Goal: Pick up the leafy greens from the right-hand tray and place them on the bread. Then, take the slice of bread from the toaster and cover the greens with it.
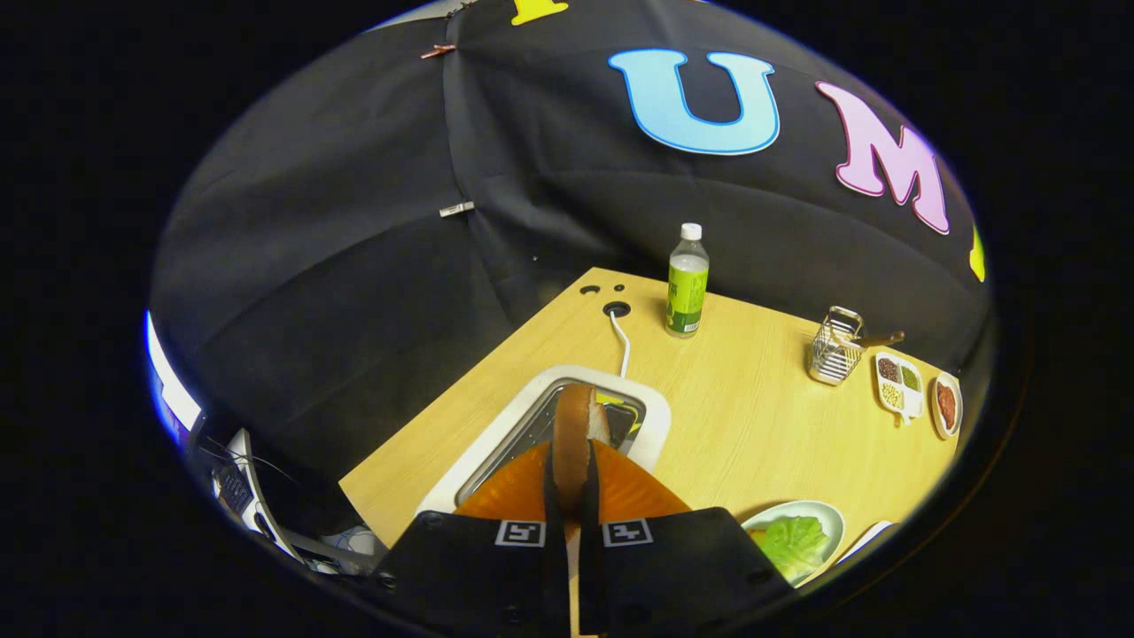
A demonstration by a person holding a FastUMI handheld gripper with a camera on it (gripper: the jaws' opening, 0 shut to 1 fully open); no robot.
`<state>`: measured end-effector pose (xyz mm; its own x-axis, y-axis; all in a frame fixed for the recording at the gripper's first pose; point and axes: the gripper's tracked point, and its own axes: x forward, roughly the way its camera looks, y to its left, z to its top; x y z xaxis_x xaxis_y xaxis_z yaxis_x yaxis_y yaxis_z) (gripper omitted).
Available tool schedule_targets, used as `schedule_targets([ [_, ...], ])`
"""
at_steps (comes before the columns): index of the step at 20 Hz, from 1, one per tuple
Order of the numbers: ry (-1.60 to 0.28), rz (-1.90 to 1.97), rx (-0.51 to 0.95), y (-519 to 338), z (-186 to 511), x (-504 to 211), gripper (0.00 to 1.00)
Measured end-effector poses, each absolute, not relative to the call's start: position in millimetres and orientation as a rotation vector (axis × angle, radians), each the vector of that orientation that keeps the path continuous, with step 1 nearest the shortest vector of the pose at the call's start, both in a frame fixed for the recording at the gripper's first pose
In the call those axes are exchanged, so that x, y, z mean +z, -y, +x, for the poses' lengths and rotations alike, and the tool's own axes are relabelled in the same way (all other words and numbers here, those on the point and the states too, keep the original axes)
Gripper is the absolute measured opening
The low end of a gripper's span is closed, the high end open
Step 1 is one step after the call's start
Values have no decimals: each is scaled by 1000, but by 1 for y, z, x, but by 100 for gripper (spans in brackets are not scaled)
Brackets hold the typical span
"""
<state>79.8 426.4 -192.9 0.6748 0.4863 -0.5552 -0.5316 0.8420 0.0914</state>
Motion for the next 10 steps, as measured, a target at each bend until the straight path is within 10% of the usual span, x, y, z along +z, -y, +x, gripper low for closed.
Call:
schedule_targets([
  [10, -492, 17, 503, -358, 85, -123, 8],
])
